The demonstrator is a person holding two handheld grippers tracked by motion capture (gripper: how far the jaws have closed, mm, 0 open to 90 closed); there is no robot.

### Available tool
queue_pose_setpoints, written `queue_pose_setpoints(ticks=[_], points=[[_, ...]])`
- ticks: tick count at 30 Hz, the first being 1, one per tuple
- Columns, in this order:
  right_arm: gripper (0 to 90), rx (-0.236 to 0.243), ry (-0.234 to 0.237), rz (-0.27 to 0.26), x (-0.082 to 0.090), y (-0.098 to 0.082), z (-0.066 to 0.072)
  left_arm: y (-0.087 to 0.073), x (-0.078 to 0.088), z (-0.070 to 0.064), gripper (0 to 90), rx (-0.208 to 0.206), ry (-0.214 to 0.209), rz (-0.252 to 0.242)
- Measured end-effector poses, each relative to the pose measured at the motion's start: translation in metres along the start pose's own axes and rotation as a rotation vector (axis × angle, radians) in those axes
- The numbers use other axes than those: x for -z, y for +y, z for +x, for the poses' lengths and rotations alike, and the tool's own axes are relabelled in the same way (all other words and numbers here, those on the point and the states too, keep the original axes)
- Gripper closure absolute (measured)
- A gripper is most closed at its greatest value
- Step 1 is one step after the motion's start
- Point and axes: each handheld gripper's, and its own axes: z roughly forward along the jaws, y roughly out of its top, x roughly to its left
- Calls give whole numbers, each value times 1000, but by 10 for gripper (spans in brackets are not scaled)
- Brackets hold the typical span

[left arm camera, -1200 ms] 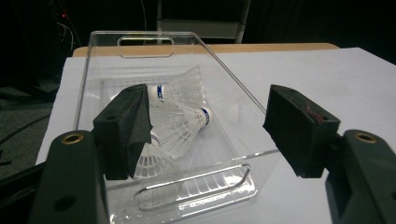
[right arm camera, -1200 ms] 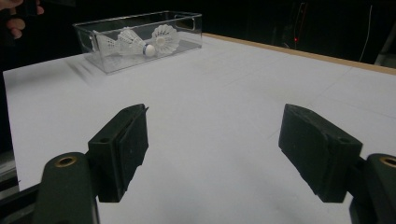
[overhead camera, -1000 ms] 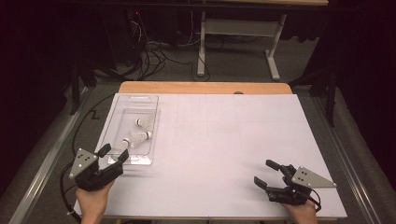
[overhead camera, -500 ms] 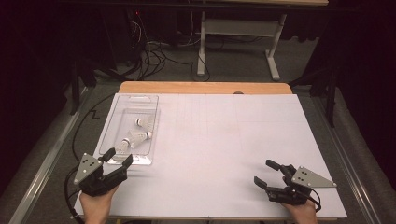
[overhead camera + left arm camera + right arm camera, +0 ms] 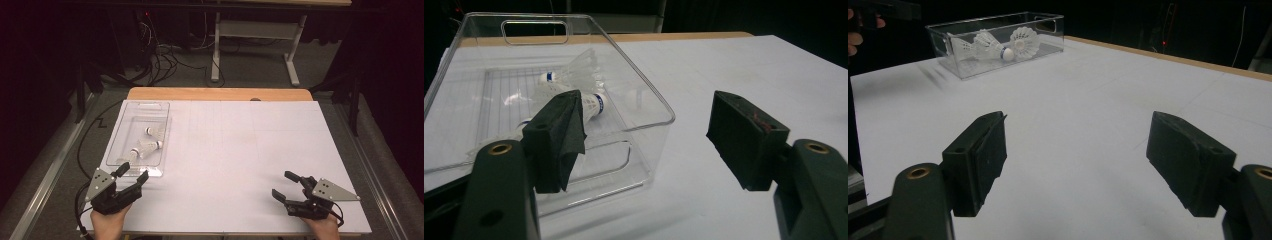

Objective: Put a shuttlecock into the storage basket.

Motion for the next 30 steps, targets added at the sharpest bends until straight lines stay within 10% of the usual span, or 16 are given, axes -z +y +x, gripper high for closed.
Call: queue_pose_setpoints(ticks=[30], points=[[244, 0, -3, -2, 0, 0, -1, -13, -7, -18, 297, -19, -51, 13]])
